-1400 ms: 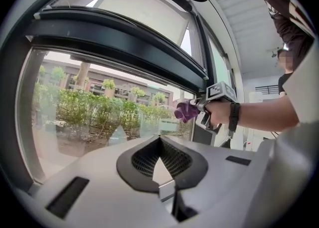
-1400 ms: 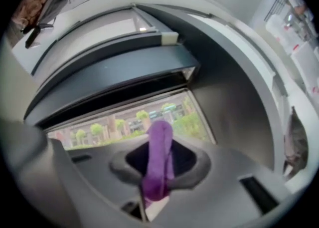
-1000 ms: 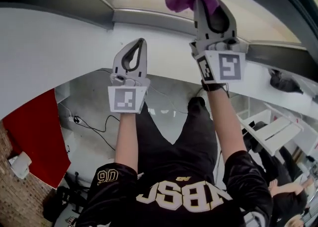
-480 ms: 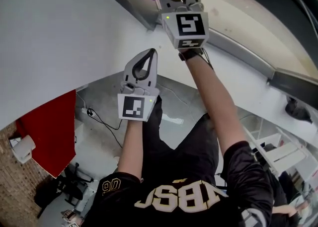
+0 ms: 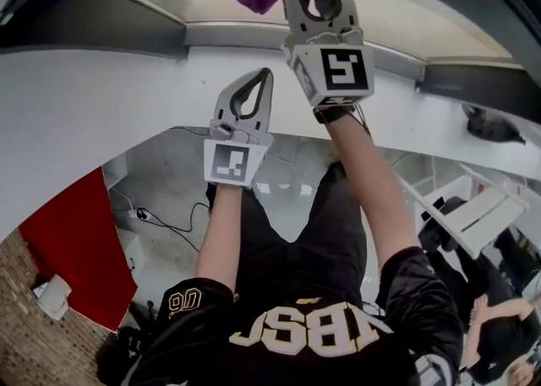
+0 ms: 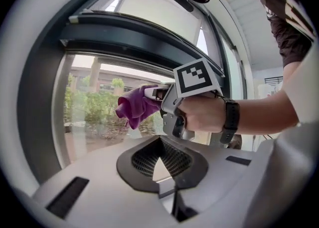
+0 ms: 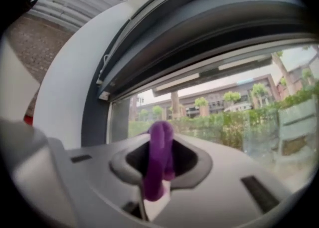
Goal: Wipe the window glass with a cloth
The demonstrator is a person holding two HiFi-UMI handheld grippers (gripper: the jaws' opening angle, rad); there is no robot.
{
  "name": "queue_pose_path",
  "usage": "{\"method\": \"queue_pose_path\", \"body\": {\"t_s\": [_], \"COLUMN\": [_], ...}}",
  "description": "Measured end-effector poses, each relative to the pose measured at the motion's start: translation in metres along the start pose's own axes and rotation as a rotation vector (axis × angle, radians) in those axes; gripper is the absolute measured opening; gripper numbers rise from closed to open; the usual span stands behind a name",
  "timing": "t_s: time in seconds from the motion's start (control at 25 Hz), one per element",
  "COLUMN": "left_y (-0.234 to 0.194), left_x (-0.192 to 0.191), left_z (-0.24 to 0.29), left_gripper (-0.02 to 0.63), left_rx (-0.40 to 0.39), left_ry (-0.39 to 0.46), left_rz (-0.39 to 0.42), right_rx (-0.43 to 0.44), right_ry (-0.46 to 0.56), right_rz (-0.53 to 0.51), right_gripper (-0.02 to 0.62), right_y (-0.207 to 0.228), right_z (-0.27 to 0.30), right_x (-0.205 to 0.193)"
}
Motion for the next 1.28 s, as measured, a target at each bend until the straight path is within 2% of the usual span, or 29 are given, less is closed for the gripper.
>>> {"method": "queue_pose_path", "body": {"t_s": [0.08,0.16,0.4,0.52,0.6,0.68,0.76,0.84,0.92,1.0,1.12,1.28], "left_y": [0.046,0.093,0.21,0.253,0.271,0.276,0.267,0.245,0.213,0.174,0.109,0.012], "left_x": [0.0,-0.008,-0.023,-0.026,-0.029,-0.033,-0.037,-0.041,-0.045,-0.05,-0.059,-0.07], "left_z": [0.023,0.04,0.077,0.089,0.096,0.099,0.097,0.088,0.077,0.065,0.044,0.001], "left_gripper": [0.017,0.017,0.017,0.017,0.017,0.017,0.017,0.017,0.017,0.017,0.017,0.017], "left_rx": [-0.083,-0.142,-0.268,-0.319,-0.348,-0.36,-0.351,-0.312,-0.253,-0.201,-0.114,0.016], "left_ry": [0.029,0.032,0.092,0.125,0.157,0.179,0.186,0.174,0.154,0.131,0.083,0.044], "left_rz": [0.046,0.058,0.017,0.007,0.006,0.011,0.023,0.017,-0.002,0.004,0.042,0.033], "right_rx": [-0.052,-0.11,-0.408,-0.478,-0.527,-0.601,-0.663,-0.678,-0.632,-0.531,-0.302,0.01], "right_ry": [-0.003,-0.009,-0.03,-0.058,-0.057,-0.035,-0.014,-0.004,-0.009,-0.028,-0.058,-0.055], "right_rz": [-0.012,-0.019,0.031,0.009,0.015,0.071,0.13,0.167,0.173,0.166,0.142,0.046], "right_gripper": [0.083,0.083,0.083,0.083,0.083,0.083,0.083,0.083,0.083,0.083,0.083,0.083], "right_y": [0.038,0.077,0.195,0.233,0.248,0.261,0.268,0.262,0.238,0.199,0.124,0.008], "right_z": [-0.042,-0.086,-0.218,-0.256,-0.274,-0.291,-0.302,-0.299,-0.278,-0.242,-0.168,-0.061], "right_x": [0.002,0.003,-0.004,-0.01,-0.012,-0.015,-0.02,-0.024,-0.025,-0.027,-0.029,-0.035]}}
Point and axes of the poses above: the fingertips, and each gripper's own axes: z forward along the fingers, y to its right, x out of its top, the point moved 8 cm from there along -z, backward along the fingers, and after that the axes turned 11 degrees about x, right-handed, at the moved point
